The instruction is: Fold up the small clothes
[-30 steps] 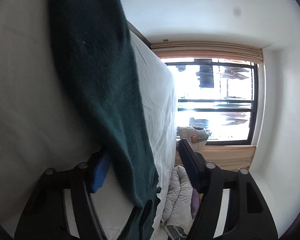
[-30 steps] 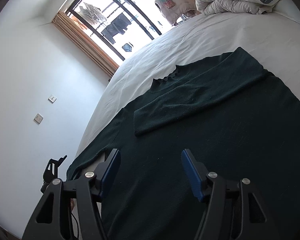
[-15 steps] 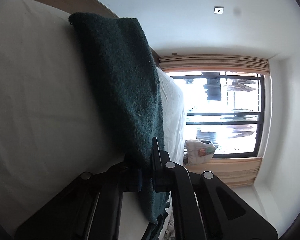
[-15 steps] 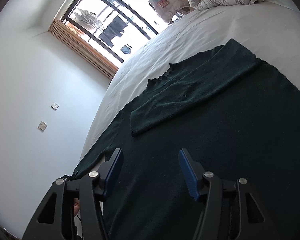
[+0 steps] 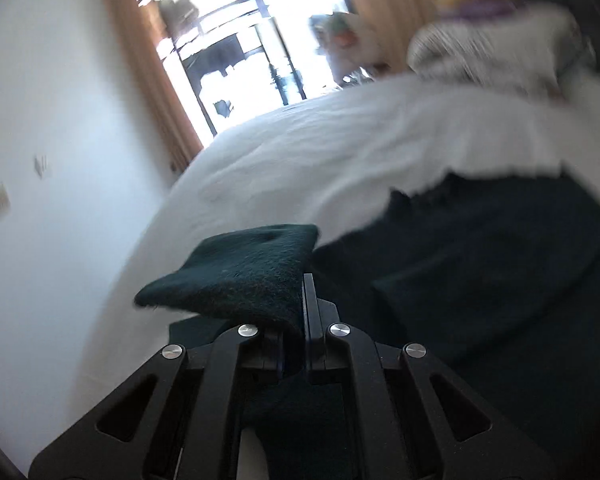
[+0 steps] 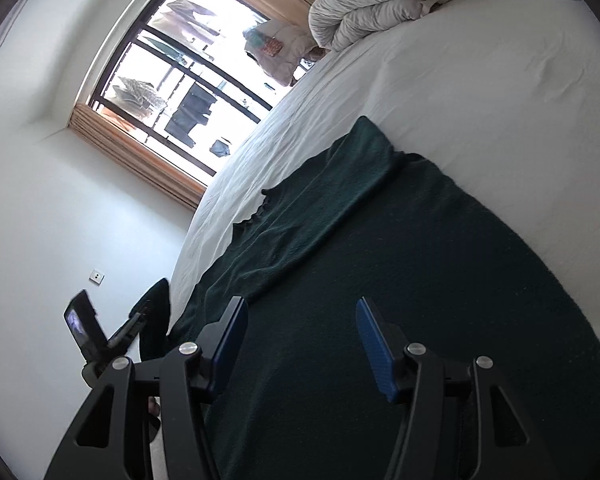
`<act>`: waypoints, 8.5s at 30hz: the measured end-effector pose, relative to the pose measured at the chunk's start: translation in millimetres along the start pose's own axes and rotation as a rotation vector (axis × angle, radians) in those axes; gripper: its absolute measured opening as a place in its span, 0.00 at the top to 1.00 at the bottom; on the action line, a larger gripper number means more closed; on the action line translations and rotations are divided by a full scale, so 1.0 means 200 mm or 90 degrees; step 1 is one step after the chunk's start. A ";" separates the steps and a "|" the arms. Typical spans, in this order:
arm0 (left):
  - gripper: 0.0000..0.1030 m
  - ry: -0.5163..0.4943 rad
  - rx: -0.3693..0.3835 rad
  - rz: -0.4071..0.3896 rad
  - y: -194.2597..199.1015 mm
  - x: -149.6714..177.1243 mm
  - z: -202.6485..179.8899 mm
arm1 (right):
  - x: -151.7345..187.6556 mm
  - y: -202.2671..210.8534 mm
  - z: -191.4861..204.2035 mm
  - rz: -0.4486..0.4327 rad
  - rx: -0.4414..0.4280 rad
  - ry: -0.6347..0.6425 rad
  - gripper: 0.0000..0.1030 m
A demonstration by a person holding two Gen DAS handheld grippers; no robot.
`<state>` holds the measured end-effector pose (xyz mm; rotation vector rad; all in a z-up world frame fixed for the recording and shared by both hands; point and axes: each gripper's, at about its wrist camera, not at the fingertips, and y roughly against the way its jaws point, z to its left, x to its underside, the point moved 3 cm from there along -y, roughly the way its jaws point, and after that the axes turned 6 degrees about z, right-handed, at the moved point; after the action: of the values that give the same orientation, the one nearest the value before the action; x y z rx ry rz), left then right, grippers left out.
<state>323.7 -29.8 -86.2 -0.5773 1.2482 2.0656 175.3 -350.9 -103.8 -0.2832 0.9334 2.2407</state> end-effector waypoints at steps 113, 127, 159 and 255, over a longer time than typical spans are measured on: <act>0.67 0.147 0.251 0.144 -0.46 0.16 0.25 | -0.42 -0.76 -0.05 0.174 -0.009 0.003 0.92; 0.67 0.136 0.233 0.144 -0.47 0.14 0.21 | -0.39 -0.89 0.58 0.173 -0.160 0.156 0.79; 0.66 0.291 0.286 0.147 -0.65 0.07 0.45 | -0.40 -1.00 0.02 0.057 -0.158 -0.046 1.00; 0.16 -0.102 0.364 -0.027 1.10 0.86 -0.40 | 0.42 0.46 0.03 0.098 0.092 0.205 0.35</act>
<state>48.4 -122.9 -101.0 -0.1676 1.6155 1.5731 51.6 -351.5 -85.7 -0.5324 1.3195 2.2920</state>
